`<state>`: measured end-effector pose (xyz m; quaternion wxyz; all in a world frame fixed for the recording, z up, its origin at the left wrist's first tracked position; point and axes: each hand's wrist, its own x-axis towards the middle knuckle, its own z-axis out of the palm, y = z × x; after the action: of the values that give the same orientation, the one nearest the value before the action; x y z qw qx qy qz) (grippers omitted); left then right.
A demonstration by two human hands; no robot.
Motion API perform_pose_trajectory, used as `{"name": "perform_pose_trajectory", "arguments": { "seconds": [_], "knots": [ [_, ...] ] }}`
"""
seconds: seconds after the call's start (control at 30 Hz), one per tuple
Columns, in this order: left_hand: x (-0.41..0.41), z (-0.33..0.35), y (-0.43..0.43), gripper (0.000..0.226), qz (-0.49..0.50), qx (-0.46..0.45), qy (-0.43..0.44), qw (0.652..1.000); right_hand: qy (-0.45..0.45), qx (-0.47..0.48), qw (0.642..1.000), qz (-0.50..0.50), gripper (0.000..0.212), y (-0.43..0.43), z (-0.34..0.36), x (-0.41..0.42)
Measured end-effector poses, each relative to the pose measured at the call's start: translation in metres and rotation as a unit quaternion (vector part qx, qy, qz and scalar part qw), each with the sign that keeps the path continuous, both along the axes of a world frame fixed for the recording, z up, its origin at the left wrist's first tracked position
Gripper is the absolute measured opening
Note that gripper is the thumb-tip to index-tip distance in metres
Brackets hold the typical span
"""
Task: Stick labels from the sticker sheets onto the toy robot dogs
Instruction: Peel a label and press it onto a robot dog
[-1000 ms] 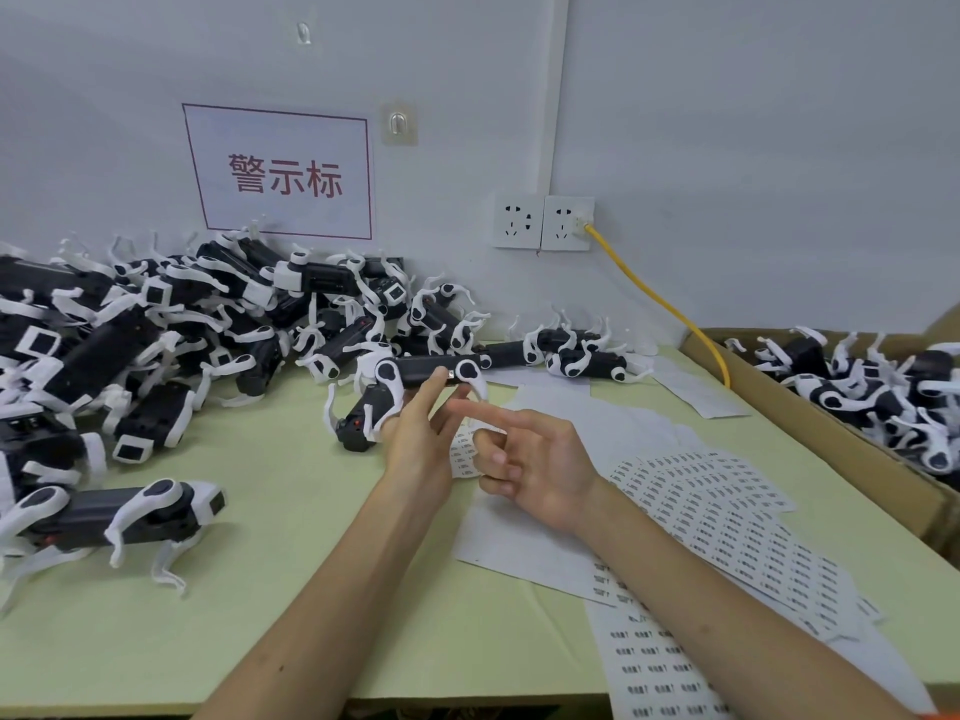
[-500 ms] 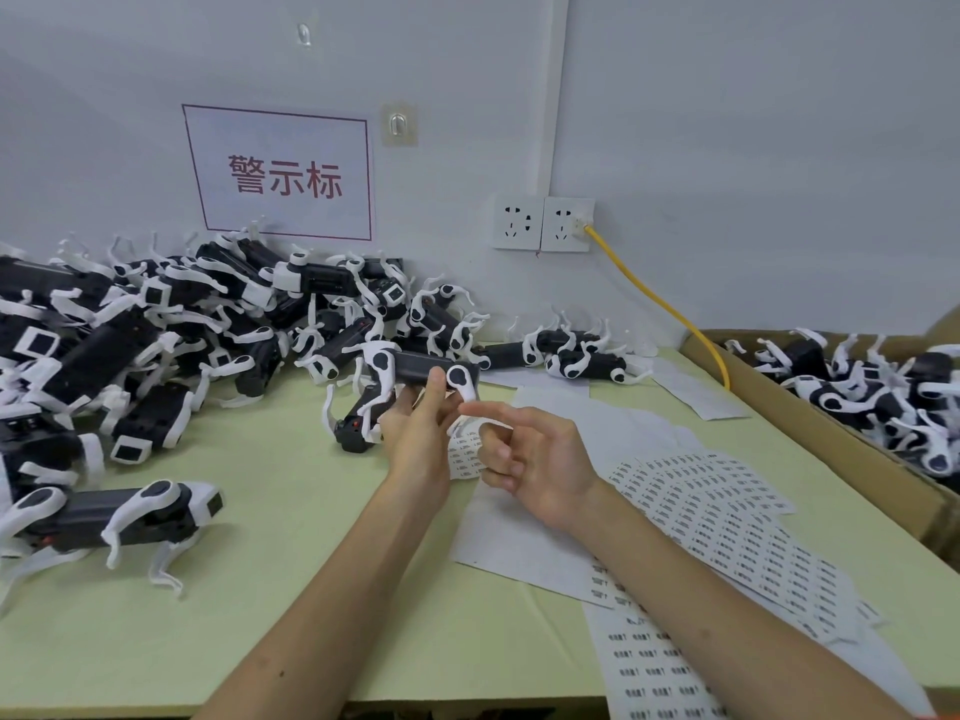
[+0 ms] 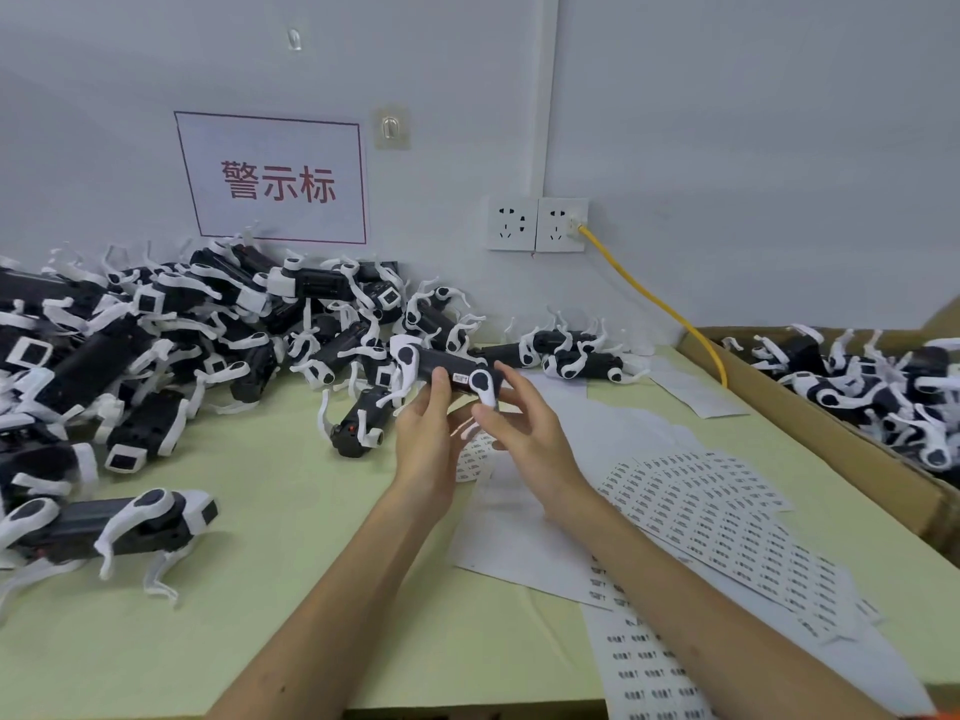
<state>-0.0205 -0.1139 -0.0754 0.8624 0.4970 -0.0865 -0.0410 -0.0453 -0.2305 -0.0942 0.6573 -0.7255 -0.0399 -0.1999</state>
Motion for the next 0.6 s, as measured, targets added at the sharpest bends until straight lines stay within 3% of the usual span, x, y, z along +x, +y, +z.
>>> {"name": "perform_pose_trajectory", "arguments": {
  "seconds": [0.3,0.43,0.53,0.6],
  "knots": [
    [0.001,-0.0021,0.004,0.033,0.023,0.032,0.016,0.999,0.003,0.012,1.0,0.019,0.045,0.0024,0.001,-0.0015],
    [-0.0013,-0.0016,0.0026,0.058,-0.009,0.014,0.035,0.999,0.015,0.019,1.0,0.003,0.032,-0.0011,0.0014,0.0003],
    [0.0002,-0.0033,0.003,0.036,-0.014,-0.002,0.034,0.999,0.023,0.038,0.999,0.0,0.026,-0.0025,0.0061,-0.0004],
    [0.0017,-0.0026,0.0026,0.036,-0.01,-0.016,0.04,0.999,0.033,0.058,0.998,-0.001,0.023,-0.0056,0.0079,-0.0002]
  ]
}}
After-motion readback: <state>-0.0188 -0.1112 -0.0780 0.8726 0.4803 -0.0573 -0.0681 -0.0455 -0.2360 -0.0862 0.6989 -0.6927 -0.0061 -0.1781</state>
